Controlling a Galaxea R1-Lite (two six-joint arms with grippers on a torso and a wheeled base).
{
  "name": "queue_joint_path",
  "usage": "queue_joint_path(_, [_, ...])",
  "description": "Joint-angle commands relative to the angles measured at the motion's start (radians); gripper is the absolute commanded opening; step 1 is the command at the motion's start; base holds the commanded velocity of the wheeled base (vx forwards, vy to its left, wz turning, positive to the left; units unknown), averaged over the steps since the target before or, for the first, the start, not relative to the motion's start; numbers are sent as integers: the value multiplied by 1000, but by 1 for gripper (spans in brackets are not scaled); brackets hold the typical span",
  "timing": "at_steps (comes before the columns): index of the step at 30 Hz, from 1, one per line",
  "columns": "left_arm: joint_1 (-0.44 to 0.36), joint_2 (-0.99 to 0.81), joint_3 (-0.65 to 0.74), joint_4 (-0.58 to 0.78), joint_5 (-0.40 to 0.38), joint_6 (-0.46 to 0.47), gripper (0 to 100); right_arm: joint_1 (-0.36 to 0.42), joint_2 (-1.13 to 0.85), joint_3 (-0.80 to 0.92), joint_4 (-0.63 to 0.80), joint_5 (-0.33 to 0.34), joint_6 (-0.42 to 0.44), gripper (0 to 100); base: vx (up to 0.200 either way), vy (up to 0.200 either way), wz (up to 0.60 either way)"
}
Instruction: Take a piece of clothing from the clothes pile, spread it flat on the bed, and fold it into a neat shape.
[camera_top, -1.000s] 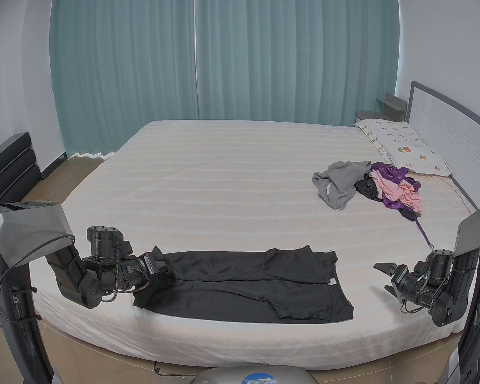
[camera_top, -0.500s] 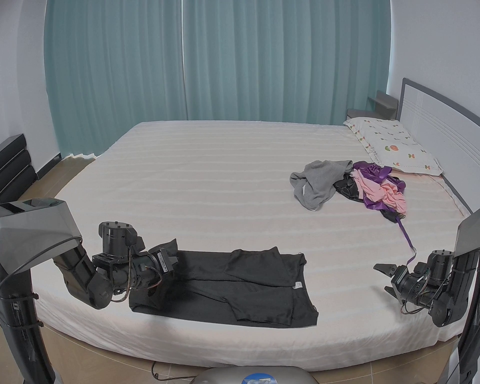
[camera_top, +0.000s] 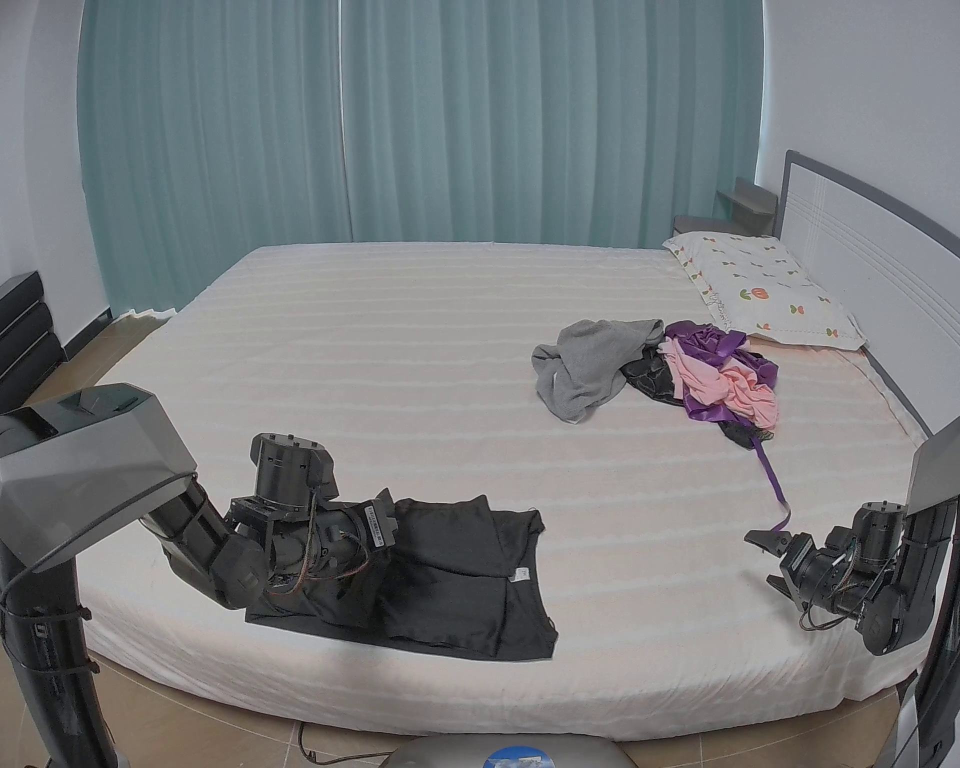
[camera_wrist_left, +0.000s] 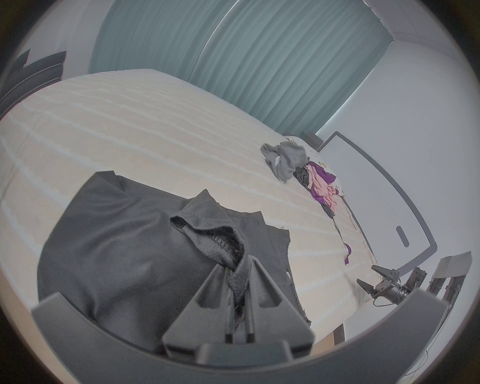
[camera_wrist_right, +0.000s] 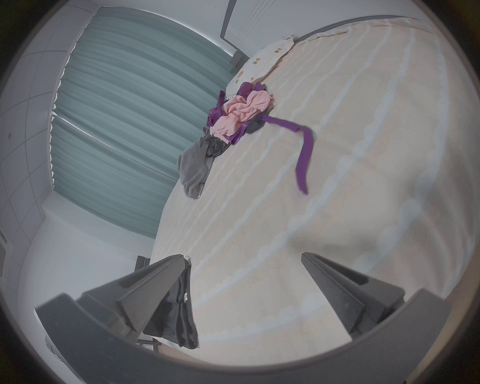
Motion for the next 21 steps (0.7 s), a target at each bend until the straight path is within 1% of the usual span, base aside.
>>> queue_joint_path(1, [-26,5,-54,41,1,0,0,1,6,0,-13,1,0,100,0,-200,0])
queue_joint_path(9, [-52,40,-151,131,4,-2,0,3,8,2,-13,1,-2,100,0,-200,0])
queue_joint_path(11, [-54,51,-160,136,17,-2,0,3,8,2,-13,1,-2,100,0,-200,0])
queue_joint_path(16, [-59,88,-169,136,40,-6,0,5,8,2,-13,1,-2,100,0,0,0])
queue_joint_path(21, [-66,94,-181,138,47,-86,0,9,8,3,-13,1,-2,100,0,0,0])
